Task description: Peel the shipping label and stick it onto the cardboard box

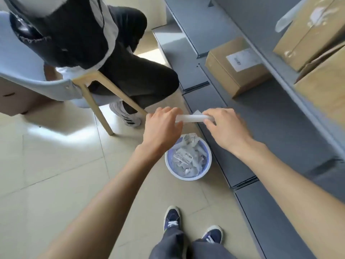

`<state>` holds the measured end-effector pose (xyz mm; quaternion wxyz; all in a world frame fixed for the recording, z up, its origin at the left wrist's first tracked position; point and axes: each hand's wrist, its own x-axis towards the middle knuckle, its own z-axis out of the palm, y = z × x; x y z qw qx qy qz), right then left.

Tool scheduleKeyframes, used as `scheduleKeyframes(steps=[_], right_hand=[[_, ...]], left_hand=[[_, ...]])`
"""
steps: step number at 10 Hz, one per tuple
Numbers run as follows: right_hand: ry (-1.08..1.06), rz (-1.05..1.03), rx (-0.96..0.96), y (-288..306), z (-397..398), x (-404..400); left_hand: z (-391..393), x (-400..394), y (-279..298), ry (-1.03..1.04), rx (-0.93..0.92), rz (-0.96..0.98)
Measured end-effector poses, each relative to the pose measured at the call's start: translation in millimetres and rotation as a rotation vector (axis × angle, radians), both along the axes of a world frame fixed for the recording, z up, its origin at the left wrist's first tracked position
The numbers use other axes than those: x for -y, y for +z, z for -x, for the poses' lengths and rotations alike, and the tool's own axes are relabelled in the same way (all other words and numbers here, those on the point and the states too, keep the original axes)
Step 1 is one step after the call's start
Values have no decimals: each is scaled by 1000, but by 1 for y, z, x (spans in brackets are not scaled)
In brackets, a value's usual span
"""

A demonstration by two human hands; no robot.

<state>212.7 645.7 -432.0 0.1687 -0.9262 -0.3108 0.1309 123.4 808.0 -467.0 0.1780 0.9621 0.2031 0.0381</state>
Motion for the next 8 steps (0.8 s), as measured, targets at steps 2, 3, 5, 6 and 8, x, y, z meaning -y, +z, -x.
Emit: scheduleKeyframes(steps=[2, 3, 5, 6, 8], right_hand=[[50, 97, -28, -161, 13, 15], [84, 166, -31, -232, 21, 17], [198, 313, -26, -340, 46, 41], [251, 401, -95, -376, 59, 44], [186, 336, -70, -385, 60, 44]], left_hand=[[18, 17, -146, -19, -164, 38], [29, 23, -219, -31, -254, 67], [54, 52, -323, -41, -372, 117], [57, 56, -355, -75, -425, 82], [54, 56, -358, -53, -323, -3]])
